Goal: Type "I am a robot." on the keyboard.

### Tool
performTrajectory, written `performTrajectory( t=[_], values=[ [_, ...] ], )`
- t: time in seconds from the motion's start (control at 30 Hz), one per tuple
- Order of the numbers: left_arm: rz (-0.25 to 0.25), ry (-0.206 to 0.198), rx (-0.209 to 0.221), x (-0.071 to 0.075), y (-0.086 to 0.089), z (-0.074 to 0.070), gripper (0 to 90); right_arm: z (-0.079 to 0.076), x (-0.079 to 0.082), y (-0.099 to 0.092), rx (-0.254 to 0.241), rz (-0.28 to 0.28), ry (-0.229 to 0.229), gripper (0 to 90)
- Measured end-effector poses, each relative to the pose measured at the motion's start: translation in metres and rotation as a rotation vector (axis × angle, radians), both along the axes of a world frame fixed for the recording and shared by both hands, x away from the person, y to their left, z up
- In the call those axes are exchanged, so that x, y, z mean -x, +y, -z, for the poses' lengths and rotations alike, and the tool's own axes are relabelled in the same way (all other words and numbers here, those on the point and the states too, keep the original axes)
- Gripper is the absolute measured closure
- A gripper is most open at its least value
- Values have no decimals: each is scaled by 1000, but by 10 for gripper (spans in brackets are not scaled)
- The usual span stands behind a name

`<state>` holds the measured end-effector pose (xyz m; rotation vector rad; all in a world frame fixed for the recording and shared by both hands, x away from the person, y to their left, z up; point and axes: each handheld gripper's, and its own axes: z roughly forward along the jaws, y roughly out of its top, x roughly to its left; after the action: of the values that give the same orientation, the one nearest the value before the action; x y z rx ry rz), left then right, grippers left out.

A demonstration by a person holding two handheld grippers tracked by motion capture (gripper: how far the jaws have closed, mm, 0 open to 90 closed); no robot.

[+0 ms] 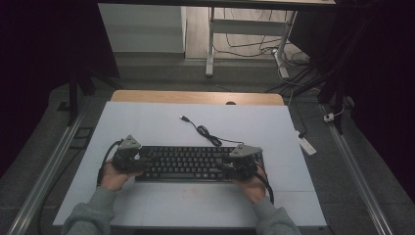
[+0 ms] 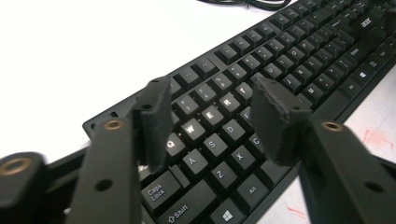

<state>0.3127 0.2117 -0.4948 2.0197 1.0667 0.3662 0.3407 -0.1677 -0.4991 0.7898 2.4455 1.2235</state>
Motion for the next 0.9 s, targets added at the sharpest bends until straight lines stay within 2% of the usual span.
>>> performTrajectory(
  t=[0.27,0.63,0.9],
  values=[
    [-11,16,-10,-1,3,3,878,1,0,1,-1,-4,2,579],
    [3,64,-44,-4,2,13,891,2,-1,0,5,2,5,576],
    [29,98,-94,-4,-2,21,890,1,-1,0,6,5,2,575]
  ],
)
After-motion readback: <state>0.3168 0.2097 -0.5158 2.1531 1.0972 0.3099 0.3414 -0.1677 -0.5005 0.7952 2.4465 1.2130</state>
